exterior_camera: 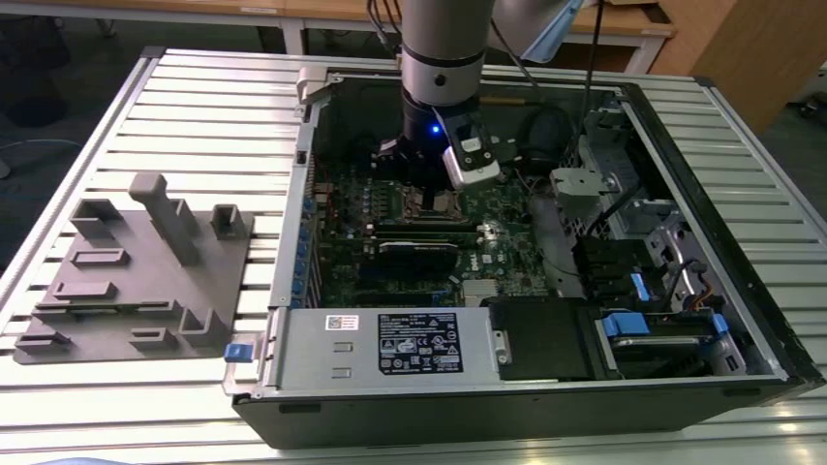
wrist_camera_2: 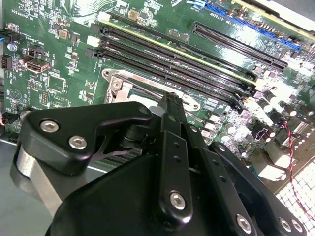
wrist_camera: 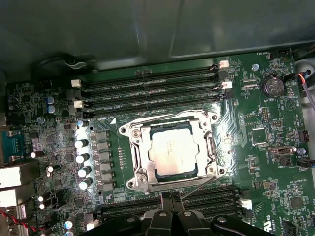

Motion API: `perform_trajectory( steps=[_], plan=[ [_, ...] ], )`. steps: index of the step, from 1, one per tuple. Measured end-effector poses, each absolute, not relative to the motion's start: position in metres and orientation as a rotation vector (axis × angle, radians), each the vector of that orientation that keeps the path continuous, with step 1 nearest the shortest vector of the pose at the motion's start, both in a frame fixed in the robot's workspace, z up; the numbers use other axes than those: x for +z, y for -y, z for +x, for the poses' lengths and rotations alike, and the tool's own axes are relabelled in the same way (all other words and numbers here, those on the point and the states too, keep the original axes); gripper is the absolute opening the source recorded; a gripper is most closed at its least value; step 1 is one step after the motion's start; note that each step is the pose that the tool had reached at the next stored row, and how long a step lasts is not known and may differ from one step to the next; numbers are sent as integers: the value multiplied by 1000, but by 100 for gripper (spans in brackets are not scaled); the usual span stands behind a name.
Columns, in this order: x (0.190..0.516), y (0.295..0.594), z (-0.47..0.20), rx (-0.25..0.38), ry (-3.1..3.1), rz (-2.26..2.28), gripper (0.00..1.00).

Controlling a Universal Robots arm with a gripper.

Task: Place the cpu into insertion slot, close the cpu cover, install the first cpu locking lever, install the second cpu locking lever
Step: 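Install the second cpu locking lever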

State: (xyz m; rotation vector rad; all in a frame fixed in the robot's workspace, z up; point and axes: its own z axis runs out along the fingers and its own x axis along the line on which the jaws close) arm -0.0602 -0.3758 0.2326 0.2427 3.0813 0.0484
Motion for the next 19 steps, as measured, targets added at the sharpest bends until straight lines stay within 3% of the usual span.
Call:
perform_trajectory(
  steps=[19],
  plan=[
    [229,376,-66,49,-3081,243,11]
  ],
)
